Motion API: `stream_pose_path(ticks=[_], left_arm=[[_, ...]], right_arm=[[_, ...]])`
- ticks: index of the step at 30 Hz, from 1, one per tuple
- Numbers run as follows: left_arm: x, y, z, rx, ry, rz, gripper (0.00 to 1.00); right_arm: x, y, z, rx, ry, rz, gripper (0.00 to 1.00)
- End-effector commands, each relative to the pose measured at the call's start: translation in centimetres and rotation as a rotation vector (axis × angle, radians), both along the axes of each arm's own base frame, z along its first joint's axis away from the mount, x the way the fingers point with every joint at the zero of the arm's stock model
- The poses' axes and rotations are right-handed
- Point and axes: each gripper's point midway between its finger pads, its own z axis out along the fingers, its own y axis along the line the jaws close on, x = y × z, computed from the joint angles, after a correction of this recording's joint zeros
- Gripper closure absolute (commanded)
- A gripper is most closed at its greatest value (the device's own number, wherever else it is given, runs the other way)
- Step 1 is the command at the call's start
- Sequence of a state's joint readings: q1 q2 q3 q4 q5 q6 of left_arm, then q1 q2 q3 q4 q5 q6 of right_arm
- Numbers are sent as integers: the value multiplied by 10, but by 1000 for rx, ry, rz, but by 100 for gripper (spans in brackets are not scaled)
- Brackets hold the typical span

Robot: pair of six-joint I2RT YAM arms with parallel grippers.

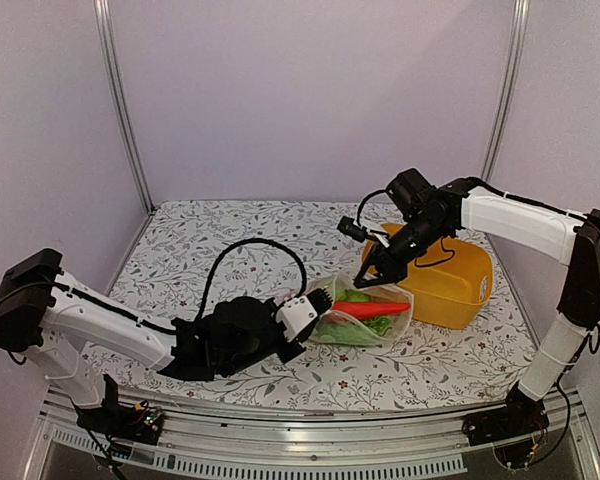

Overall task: Place the food in the zip-top bag and seal the zipper
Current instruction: Pass from the right arm to the left

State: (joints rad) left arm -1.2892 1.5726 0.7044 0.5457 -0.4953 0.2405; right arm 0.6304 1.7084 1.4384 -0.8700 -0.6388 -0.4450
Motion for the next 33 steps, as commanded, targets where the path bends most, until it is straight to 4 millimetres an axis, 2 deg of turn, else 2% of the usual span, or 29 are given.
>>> stream_pose_path(ticks=[1, 3, 7, 12, 15, 18, 22, 28, 33], left_arm=[[7, 2, 22, -42, -52, 28, 78], [6, 2, 25, -45, -56, 18, 79], [4, -3, 28, -55, -56, -5, 90], [5, -2, 42, -129, -34, -6, 99], [4, -1, 49, -174, 1, -9, 100], [1, -1, 60, -222, 40, -25, 100], [-1, -3, 66, -261, 106, -35, 100], [-3, -6, 66, -282, 166, -33, 100], [-5, -8, 65, -288, 234, -23, 100]], right_arm=[[-6, -1, -9, -22, 33, 7, 89], [-6, -1, -9, -22, 35, 8, 87], [-7, -4, -3, -30, 14, 9, 81], [-2, -14, 32, -12, -130, -17, 66], [-12, -19, 49, 11, -183, -4, 64], [-34, -18, 61, 25, -235, 52, 62], [-63, -12, 61, 25, -267, 134, 61], [-63, -5, 51, 13, -235, 149, 60], [-76, 6, 44, 18, -212, 201, 60]])
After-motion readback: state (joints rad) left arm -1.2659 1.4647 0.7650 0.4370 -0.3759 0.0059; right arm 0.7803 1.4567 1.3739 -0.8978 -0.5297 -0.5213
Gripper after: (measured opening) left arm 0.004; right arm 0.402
